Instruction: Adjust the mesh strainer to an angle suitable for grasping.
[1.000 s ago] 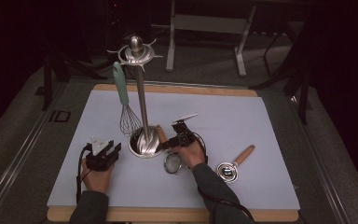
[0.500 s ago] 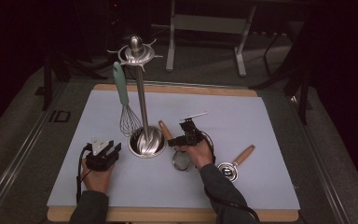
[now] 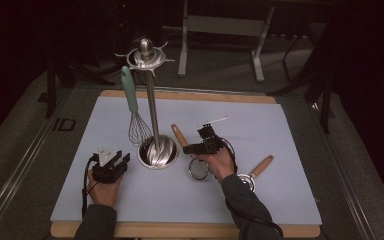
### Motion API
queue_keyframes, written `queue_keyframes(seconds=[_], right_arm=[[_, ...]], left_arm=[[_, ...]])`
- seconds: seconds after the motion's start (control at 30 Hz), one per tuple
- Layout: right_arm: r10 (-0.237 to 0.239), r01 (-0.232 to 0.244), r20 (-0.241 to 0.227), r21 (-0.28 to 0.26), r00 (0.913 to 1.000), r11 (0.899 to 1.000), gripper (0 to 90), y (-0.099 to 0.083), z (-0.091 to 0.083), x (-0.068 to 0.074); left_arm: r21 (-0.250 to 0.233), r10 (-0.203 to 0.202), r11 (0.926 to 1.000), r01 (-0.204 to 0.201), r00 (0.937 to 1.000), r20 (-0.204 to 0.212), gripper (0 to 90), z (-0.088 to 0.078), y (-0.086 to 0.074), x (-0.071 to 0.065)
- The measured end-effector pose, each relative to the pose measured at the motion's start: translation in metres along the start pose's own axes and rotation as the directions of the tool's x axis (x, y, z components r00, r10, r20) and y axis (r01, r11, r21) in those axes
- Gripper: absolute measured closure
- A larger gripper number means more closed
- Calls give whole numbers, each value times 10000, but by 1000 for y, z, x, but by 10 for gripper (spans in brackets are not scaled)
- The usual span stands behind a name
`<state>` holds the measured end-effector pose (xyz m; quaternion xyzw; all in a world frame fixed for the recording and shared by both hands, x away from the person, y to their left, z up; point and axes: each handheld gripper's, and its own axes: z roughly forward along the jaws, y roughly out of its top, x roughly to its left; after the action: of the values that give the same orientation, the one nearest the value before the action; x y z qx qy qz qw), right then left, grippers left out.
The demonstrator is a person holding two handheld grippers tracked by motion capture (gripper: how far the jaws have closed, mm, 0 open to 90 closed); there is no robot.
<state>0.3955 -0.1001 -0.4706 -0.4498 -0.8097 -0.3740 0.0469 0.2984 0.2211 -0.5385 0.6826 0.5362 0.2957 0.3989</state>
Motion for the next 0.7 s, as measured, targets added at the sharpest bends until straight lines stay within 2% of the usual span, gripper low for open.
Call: queue_keyframes(seconds=[0.2,0.7], right_arm=[[-104,102,-146,-163,9998,9998,709,0,-10,0],[-1085,1076,-150,-546,9940,9927,709,5,-38,11]], left_arm=[[0,-23,10000,23,10000,-1,644,0,0,0],[-11,-81,10000,81,10000,-4,638,0,0,0]])
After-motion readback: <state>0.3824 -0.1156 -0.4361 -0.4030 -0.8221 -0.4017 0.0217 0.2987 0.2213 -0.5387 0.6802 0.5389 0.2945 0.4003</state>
